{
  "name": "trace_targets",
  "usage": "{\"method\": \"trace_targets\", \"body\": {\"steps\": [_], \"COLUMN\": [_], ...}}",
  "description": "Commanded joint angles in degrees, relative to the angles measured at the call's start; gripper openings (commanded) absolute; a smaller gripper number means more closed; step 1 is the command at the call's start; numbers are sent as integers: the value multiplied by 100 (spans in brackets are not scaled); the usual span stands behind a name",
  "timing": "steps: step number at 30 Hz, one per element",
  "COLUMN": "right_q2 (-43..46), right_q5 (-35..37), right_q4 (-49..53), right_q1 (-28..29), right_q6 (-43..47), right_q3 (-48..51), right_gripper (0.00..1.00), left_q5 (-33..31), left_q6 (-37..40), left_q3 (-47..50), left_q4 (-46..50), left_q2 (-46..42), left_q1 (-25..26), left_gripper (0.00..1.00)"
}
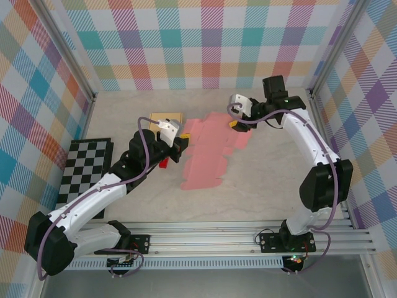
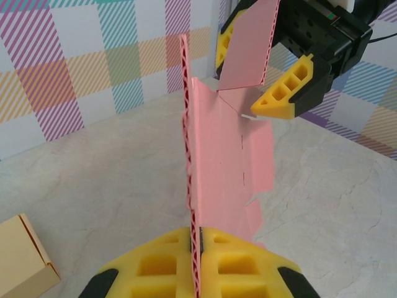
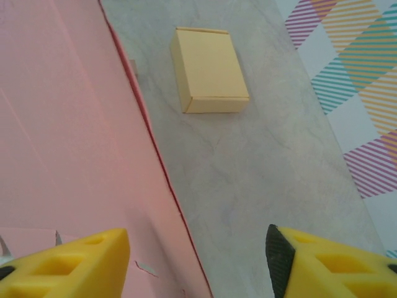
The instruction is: Fold the paper box
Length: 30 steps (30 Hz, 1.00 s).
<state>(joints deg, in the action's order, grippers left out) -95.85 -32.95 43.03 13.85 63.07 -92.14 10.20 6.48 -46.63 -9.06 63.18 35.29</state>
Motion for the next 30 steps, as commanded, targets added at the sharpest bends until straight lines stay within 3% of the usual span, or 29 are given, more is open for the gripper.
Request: {"method": "trace_targets", "body": {"steps": [1, 4, 9, 11, 12, 14, 16, 17, 21, 26, 30], "right_q2": [-105, -144, -27, 59, 130, 275, 470, 525, 796, 1169, 1482], "right_q5": [-464, -467, -442, -387, -341, -230, -70, 7, 497, 1083, 1629], "right_q4": [454, 569, 696, 709, 683, 586, 430, 422, 564, 665, 548], "right_q1": [-22, -22, -26, -23, -27, -9, 17, 34, 256, 621, 920], "right_q6": [344, 425, 556, 601, 602, 610, 608, 625, 1015, 1476, 1897], "right_q3": [-204, -264, -249, -182, -121, 28, 226, 276, 427, 637, 942], "right_gripper": [55, 40, 6, 0, 0, 0, 0, 0, 0, 0, 0], "left_q5": [156, 119, -146, -365, -508, -853, -1025, -1056, -1432, -2077, -1849], "left_q6": [-13, -6, -28, -121, -206, -455, -628, -670, -913, -1059, -1263], "left_q3": [-6, 2, -104, -153, -195, -332, -328, -269, 283, 809, 826], "left_q4": [-78, -87, 32, 130, 230, 526, 701, 709, 601, 1076, 1294], "left_q2": [-103, -79, 77, 110, 113, 49, -181, -335, -1273, -2131, -2290], "left_q1": [66, 66, 64, 65, 66, 65, 66, 66, 66, 59, 57], "left_gripper": [0, 0, 0, 0, 2, 15, 40, 47, 62, 65, 64]}}
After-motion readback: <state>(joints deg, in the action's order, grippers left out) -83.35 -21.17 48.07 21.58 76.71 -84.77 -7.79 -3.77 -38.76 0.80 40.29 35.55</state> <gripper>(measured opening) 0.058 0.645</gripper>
